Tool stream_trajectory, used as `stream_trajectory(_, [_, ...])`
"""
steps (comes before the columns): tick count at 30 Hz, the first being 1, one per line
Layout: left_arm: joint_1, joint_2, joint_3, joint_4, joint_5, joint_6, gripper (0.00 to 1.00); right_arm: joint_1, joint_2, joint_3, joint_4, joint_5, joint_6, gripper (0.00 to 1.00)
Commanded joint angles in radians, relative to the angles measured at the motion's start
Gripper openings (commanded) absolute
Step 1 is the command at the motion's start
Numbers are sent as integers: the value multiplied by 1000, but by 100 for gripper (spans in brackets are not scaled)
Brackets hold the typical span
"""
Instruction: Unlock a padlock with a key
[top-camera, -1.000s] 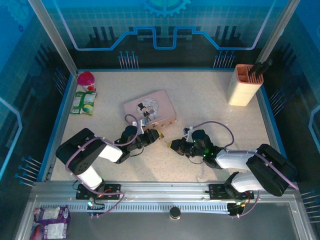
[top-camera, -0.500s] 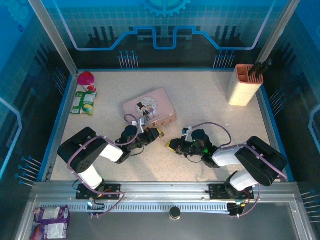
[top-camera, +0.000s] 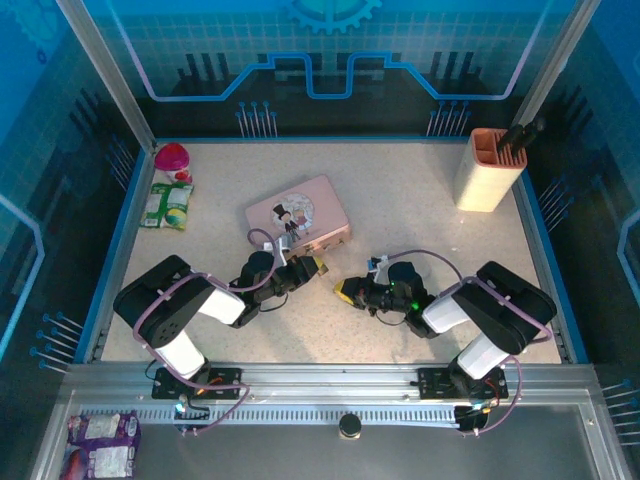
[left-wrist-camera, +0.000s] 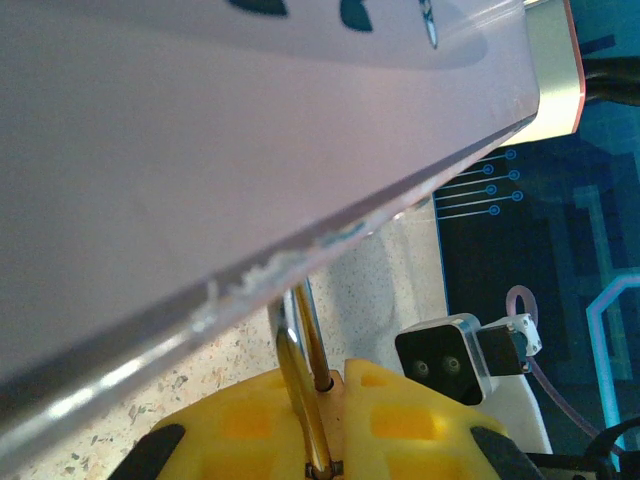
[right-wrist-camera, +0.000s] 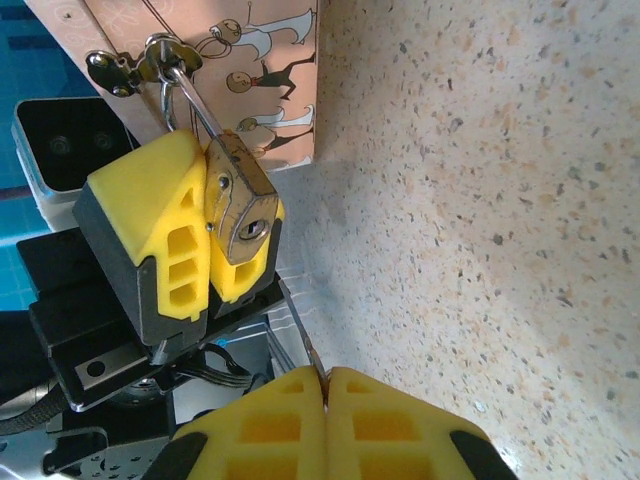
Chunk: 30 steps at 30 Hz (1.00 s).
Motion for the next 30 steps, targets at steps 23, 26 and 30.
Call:
stream_trajectory(23, [-5,-41,0,165,52,-40,0,-14,177,-19,347,-24,93,0])
stream_trajectory(26, [-8,-48,-1,163,51,-44,0,-13,176,-18,346,-19,93,0])
stream_trajectory(30, [-13,-58,-3,156,50,-42,0,-12,174,-19,347,-16,93,0])
